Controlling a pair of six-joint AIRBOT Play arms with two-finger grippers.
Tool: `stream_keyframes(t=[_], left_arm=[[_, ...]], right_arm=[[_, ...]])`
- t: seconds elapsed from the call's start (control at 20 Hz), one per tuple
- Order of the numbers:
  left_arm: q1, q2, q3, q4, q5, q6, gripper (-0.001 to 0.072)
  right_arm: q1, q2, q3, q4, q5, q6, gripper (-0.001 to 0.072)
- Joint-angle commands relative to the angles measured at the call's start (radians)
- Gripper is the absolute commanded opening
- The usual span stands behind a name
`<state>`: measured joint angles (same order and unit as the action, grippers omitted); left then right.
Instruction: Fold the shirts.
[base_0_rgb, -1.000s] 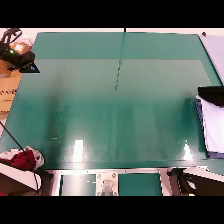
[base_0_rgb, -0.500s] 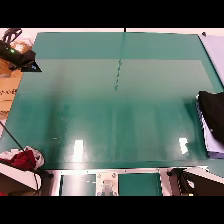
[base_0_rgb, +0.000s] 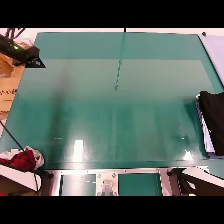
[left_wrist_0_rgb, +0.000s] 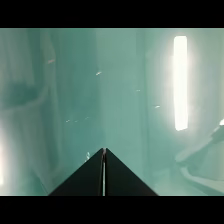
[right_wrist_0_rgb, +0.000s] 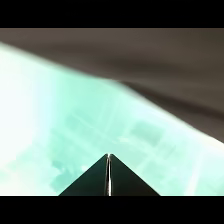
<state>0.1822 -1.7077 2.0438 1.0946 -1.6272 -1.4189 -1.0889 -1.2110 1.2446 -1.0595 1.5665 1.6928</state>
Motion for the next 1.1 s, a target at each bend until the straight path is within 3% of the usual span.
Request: stream_keyframes(t=[0.0,0.15,0.3,0.55,1.05], left_arm=[[-0.036,0.082,-0.023,0.024,0.018,0.014,0.0024],[-0.075,0.238,-0.223,0.055,0.030,0.012,0.0025],[-0.135,0.455,-0.592,0.076,0.121,-0.008,0.0025],[-0.219,0.722,-1.078,0.076,0.242,-0.079,0.0026],[-0.219,0.732,-1.111,0.072,0.288,-0.092,0.0027]], right_arm=[[0.288,0.012,0.091,0.060,-0.125,-0.035,0.0019],[0.575,0.024,0.053,-0.001,-0.188,-0.130,0.0018],[0.800,0.078,-0.117,-0.051,-0.224,-0.192,0.0018],[0.991,0.180,-0.376,-0.050,-0.411,-0.237,0.0018],[1.001,0.179,-0.378,-0.041,-0.422,-0.232,0.0019]])
